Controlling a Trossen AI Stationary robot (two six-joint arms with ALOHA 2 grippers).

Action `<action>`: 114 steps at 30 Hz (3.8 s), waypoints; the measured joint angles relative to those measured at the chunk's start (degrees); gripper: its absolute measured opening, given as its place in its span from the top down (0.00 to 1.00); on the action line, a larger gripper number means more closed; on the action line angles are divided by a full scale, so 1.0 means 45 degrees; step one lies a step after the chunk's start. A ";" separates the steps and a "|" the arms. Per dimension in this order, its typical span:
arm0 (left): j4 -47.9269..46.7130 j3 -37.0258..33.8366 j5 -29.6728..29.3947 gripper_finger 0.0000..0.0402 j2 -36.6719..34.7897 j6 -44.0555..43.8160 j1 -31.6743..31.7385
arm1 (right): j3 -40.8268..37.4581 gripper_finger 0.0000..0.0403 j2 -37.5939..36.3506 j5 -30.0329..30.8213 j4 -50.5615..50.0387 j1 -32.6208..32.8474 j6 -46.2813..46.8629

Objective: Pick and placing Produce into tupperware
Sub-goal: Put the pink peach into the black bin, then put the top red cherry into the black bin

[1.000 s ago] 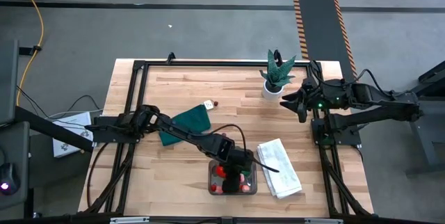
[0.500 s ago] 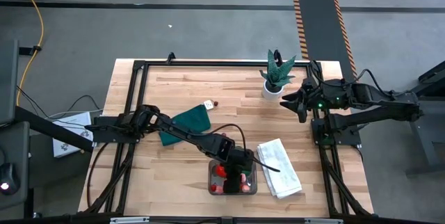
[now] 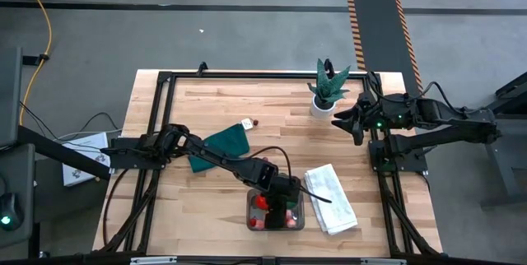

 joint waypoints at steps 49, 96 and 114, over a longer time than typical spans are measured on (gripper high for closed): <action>-0.6443 0.0005 -0.0422 0.58 -0.3137 0.2363 0.3244 | 0.0000 0.61 0.0005 0.0005 0.0014 0.0000 -0.0510; -0.4858 -0.5741 -0.2349 0.58 -0.4979 0.8904 0.8431 | -0.0005 0.61 0.1236 0.1889 0.0594 0.0000 0.2399; -0.2915 -0.5741 -0.2464 0.58 -0.4979 1.2487 0.8782 | -0.0005 0.61 0.1702 0.1885 0.3262 0.0010 0.1398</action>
